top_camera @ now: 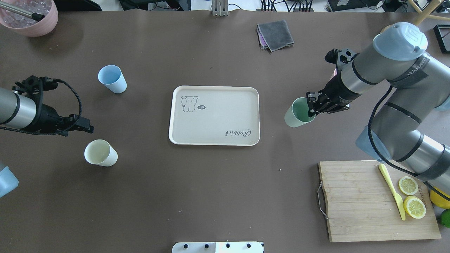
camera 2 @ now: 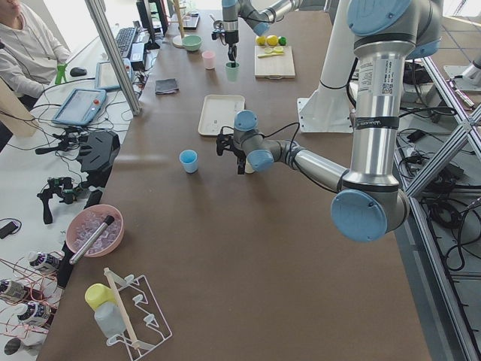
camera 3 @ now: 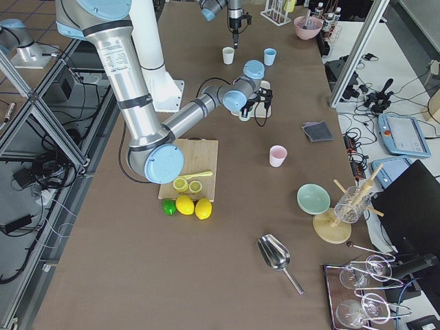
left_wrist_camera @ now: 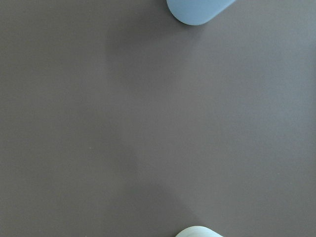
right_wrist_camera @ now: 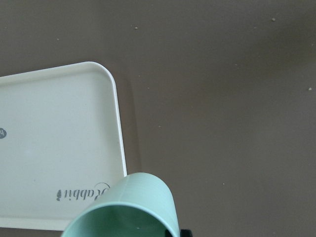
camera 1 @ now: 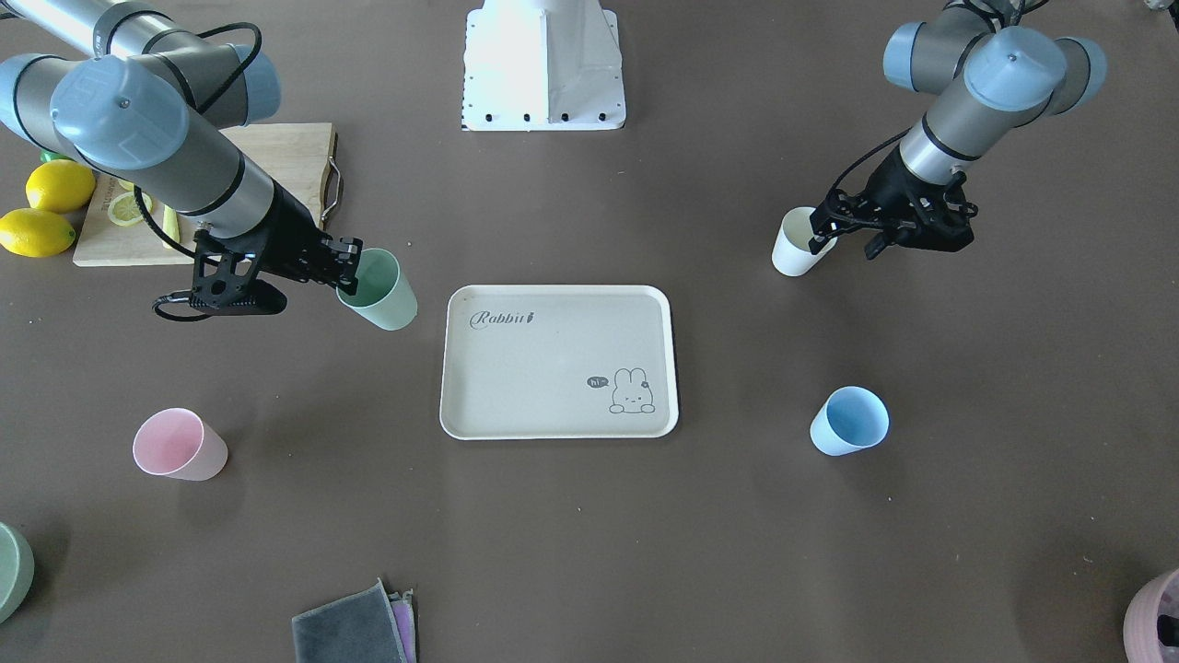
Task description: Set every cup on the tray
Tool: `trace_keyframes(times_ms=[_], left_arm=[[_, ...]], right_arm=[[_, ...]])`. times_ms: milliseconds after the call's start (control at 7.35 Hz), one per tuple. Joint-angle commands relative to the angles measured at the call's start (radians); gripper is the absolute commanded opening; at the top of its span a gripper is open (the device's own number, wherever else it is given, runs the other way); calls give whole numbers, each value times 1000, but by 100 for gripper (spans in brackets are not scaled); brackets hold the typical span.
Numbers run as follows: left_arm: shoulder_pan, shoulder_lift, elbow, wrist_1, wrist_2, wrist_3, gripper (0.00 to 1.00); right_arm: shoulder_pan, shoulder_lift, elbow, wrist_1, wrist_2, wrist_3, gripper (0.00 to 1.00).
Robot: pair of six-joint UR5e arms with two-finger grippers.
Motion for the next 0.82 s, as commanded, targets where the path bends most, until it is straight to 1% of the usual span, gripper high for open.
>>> trace_keyframes(times_ms=[0,136,272,408,544,680], left_arm=[[25,34,-43,0,-5,-2,92],[42,47,-34,0,0,3,89],[45,48,-25,0,3,4,77],[48,46,-13,0,6,1,56],[50,40,-11,3,4,-6,16],[50,22,-12,6,-3,-8,0]], right_arm=[[-20,26,-14,0,-14,26,0],[-28,26,-14,2,-19,27,0],[-34,48,-26,-1,-24,37,0],[-54,80,-69,6,-48,50,0],[-72,103,-86,8,-79,55,0],[-75,106,-96,8,-82,57,0]])
